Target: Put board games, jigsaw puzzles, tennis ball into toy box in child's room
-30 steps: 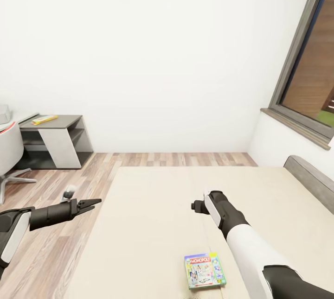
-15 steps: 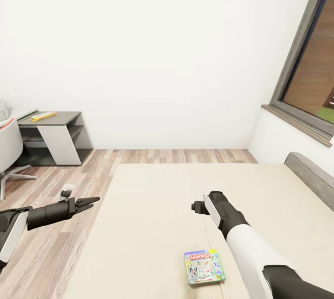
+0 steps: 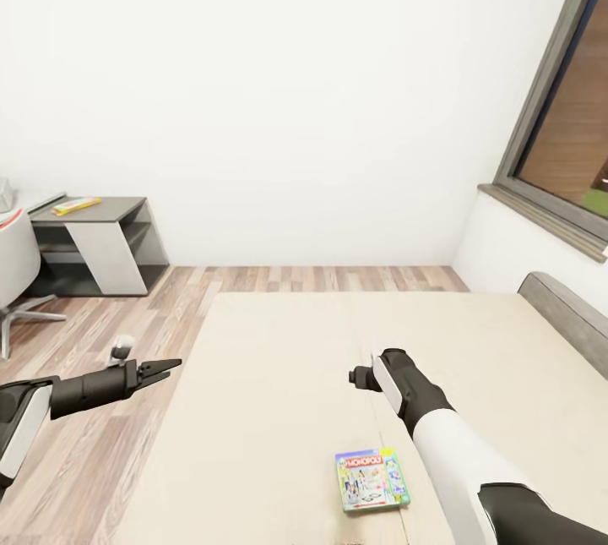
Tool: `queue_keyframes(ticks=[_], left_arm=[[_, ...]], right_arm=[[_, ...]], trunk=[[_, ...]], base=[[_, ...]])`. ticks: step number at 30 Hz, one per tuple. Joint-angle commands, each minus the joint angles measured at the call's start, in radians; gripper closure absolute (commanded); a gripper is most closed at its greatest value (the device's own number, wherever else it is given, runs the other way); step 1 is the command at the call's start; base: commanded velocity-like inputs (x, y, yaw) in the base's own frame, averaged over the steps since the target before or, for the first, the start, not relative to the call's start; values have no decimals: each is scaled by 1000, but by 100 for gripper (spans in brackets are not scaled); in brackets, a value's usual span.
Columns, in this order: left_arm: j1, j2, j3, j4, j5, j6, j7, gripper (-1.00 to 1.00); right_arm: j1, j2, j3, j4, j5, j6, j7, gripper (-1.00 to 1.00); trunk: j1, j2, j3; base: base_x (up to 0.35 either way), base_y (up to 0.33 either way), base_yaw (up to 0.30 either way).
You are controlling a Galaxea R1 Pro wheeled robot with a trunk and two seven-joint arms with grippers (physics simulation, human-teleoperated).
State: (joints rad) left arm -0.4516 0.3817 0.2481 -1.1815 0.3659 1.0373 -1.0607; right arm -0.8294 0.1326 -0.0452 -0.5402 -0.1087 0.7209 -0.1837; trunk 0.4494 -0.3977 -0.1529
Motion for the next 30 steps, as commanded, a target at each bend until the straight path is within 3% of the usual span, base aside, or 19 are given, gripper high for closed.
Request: queue_keyframes(ticks=[1,25,30], left_arm=[[-1,0,0,-1,-1,4,-4,-100],[-1,-6,-1,-7,0,1,-4,-100],[-1,-6,-1,-7,-1,1,-4,-100]], right_arm=[[-1,0,-4,-1,-11,3,-8,-100],[-3,-4,-4,-3,-8,-9,-4,-100],[-3,-21,-4,-4,-9,-48,-2,-100]], trunk=[[1,-2,-4],[1,-2,-43],[1,-2,-52]], base=[[0,0,0],[0,0,0],[0,0,0]])
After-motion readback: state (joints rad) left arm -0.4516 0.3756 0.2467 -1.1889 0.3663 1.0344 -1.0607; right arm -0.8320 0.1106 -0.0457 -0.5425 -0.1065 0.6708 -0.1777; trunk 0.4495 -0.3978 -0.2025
